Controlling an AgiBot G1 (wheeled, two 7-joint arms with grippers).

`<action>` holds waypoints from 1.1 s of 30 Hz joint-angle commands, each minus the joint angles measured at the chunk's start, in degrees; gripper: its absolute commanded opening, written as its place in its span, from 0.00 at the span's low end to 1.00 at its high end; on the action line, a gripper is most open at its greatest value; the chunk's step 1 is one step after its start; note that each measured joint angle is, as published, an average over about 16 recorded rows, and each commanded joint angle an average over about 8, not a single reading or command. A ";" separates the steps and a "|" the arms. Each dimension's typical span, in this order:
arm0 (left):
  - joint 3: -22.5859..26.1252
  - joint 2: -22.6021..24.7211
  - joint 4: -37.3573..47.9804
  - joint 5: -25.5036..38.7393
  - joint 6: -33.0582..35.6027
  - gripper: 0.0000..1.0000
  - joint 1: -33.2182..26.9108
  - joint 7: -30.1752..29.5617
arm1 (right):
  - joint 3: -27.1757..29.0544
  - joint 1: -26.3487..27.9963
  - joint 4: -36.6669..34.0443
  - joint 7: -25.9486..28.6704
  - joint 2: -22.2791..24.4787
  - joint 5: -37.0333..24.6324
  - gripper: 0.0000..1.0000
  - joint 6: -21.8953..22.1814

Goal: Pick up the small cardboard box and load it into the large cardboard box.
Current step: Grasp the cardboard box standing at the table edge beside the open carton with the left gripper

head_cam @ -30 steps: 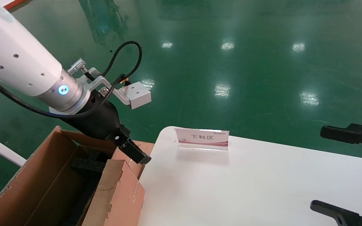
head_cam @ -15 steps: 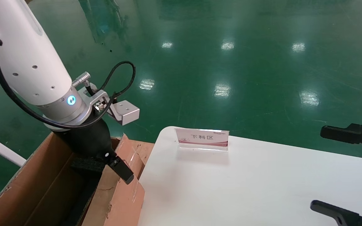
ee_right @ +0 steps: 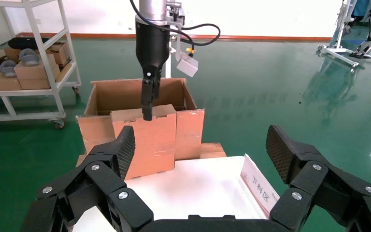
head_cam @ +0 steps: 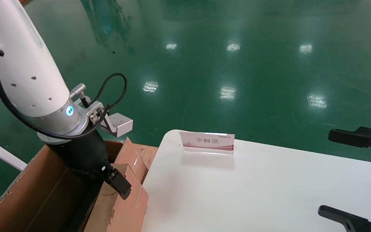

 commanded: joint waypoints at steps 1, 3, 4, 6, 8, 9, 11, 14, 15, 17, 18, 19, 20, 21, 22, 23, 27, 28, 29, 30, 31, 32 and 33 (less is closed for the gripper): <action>0.37 -0.46 0.00 -0.35 -0.28 1.00 0.30 -0.71 | 0.00 0.00 0.00 0.00 0.00 0.00 1.00 0.00; 0.60 -0.74 0.00 -0.57 -0.65 1.00 0.73 -1.34 | 0.00 0.00 0.00 0.00 0.00 0.00 1.00 0.00; 0.70 -0.85 0.00 -0.66 -0.83 1.00 0.95 -1.66 | 0.00 0.00 0.00 0.00 0.00 0.00 1.00 0.00; 0.89 -1.02 0.00 -0.83 -1.16 1.00 1.36 -2.23 | 0.00 0.00 0.00 0.00 0.00 0.00 1.00 0.00; 1.07 -1.14 0.00 -0.98 -1.46 1.00 1.78 -2.75 | 0.00 0.00 0.00 0.00 0.00 0.00 1.00 0.00; 1.14 -1.19 0.00 -1.03 -1.57 1.00 1.96 -2.95 | 0.00 0.00 0.00 0.00 0.00 0.00 1.00 0.00; 1.30 -1.26 0.00 -1.12 -1.80 1.00 2.32 -3.35 | 0.00 0.00 0.00 0.00 0.00 0.00 1.00 0.00; 1.51 -1.34 0.00 -1.18 -2.03 1.00 2.77 -3.77 | 0.00 0.00 0.00 0.00 0.00 0.00 1.00 0.00; 1.57 -1.37 0.00 -1.18 -2.08 1.00 2.89 -3.88 | 0.00 0.00 0.00 0.00 0.00 0.00 1.00 0.00; 1.71 -1.42 0.00 -1.16 -2.18 1.00 3.13 -4.07 | 0.00 0.00 0.00 0.00 0.00 0.00 1.00 0.00; 1.78 -1.45 0.00 -1.14 -2.22 1.00 3.23 -4.14 | 0.00 0.00 0.00 0.00 0.00 0.00 1.00 0.00; 1.84 -1.48 0.00 -1.12 -2.26 1.00 3.34 -4.21 | 0.00 0.00 0.00 0.00 0.00 0.00 1.00 0.00; 1.90 -1.51 0.00 -1.10 -2.29 1.00 3.43 -4.27 | 0.00 0.00 0.00 0.00 0.00 0.00 1.00 0.00; 1.95 -1.54 0.00 -1.08 -2.32 1.00 3.51 -4.32 | 0.00 0.00 0.00 0.00 0.00 0.00 1.00 0.00; 2.00 -1.57 0.00 -1.06 -2.34 1.00 3.59 -4.36 | 0.00 0.00 0.00 0.00 0.00 0.00 1.00 0.00; 2.04 -1.59 0.00 -1.04 -2.36 0.99 3.65 -4.40 | 0.00 0.00 0.00 0.00 0.00 0.00 1.00 0.00; 2.16 -1.66 0.00 -0.99 -2.42 0.49 3.83 -4.51 | 0.00 0.00 0.00 0.00 0.00 0.00 1.00 0.00; 2.18 -1.67 0.00 -0.98 -2.43 0.36 3.86 -4.53 | 0.00 0.00 0.00 0.00 0.00 0.00 1.00 0.00; 2.20 -1.69 0.00 -0.98 -2.44 0.24 3.89 -4.55 | 0.00 0.00 0.00 0.00 0.00 0.00 1.00 0.00; 2.22 -1.70 0.00 -0.97 -2.45 0.11 3.92 -4.56 | 0.00 0.00 0.00 0.00 0.00 0.00 0.99 0.00; 2.23 -1.71 0.00 -0.96 -2.46 0.00 3.94 -4.58 | 0.00 0.00 0.00 0.00 0.00 0.00 0.90 0.00; 2.25 -1.71 0.00 -0.96 -2.46 0.00 3.97 -4.59 | 0.00 0.00 0.00 0.00 0.00 0.00 0.77 0.00; 2.26 -1.72 0.00 -0.95 -2.47 0.00 3.98 -4.60 | 0.00 0.00 0.00 0.00 0.00 0.00 0.65 0.00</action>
